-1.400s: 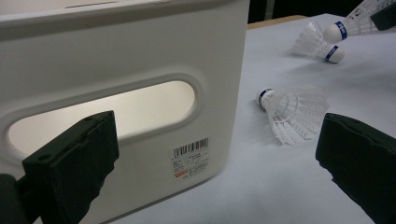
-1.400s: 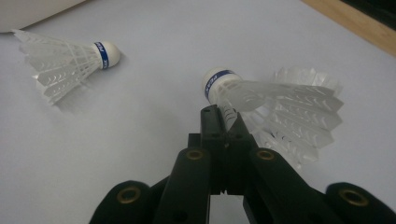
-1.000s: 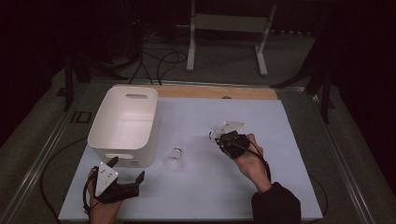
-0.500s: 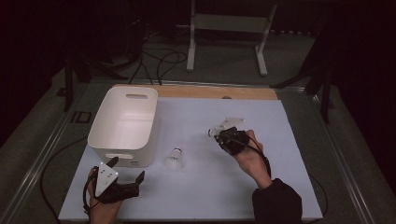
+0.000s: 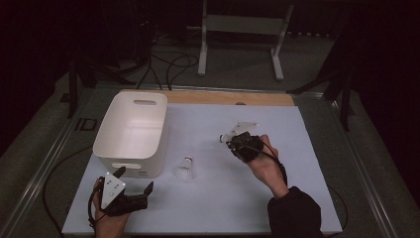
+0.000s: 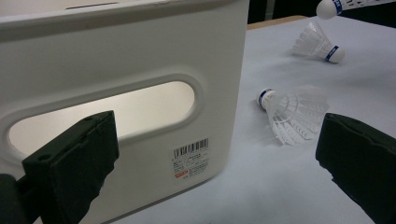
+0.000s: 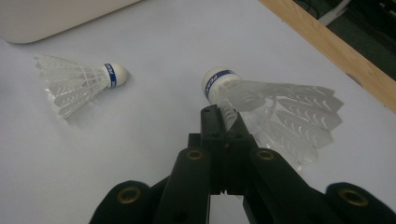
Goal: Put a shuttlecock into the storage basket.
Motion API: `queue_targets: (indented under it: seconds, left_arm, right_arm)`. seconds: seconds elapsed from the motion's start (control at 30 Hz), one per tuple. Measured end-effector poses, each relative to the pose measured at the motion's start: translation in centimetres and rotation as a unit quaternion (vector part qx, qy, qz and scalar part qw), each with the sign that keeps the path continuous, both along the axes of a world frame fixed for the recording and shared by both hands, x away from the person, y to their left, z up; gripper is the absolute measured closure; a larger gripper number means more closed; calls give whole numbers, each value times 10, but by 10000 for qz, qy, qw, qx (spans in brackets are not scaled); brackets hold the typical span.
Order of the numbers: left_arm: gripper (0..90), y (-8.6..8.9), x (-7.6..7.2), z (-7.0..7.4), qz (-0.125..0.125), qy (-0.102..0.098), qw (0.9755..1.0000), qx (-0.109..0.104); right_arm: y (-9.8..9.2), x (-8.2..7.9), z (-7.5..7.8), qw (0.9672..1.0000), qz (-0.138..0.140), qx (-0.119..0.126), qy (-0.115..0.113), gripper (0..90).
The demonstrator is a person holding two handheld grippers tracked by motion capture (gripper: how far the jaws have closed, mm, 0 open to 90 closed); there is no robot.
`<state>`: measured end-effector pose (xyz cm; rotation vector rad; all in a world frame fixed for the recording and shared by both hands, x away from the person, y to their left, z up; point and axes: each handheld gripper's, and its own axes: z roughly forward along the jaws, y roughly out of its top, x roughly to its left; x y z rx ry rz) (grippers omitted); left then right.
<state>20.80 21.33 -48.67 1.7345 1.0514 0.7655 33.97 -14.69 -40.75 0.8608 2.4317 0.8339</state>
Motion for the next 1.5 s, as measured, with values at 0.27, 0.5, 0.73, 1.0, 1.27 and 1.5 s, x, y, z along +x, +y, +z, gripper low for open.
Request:
queue_targets:
  seconds: [0.27, 0.5, 0.73, 1.0, 1.27, 1.5]
  left_arm:
    - [0, 0, 0, 0, 5, 0, 10000, -2]
    - [0, 0, 0, 0, 7, 1, 10000, -1]
    - [0, 0, 0, 0, 6, 1, 10000, 2]
    - [0, 0, 0, 0, 6, -1, 10000, 4]
    - [0, 0, 0, 0, -2, 8, 10000, 21]
    - [0, 0, 0, 0, -7, 8, 10000, 23]
  right_arm:
    - [4, 2, 6, 10000, 70, -61, -23, 898]
    - [8, 4, 10, 9998, 130, -107, -61, 898]
    - [12, 4, 13, 9998, 157, -127, -82, 899]
    - [15, 6, 16, 9997, 200, -105, -98, 899]
    - [17, 7, 19, 9997, 195, -52, -121, 899]
    - [21, 8, 22, 9996, 236, -1, -137, 899]
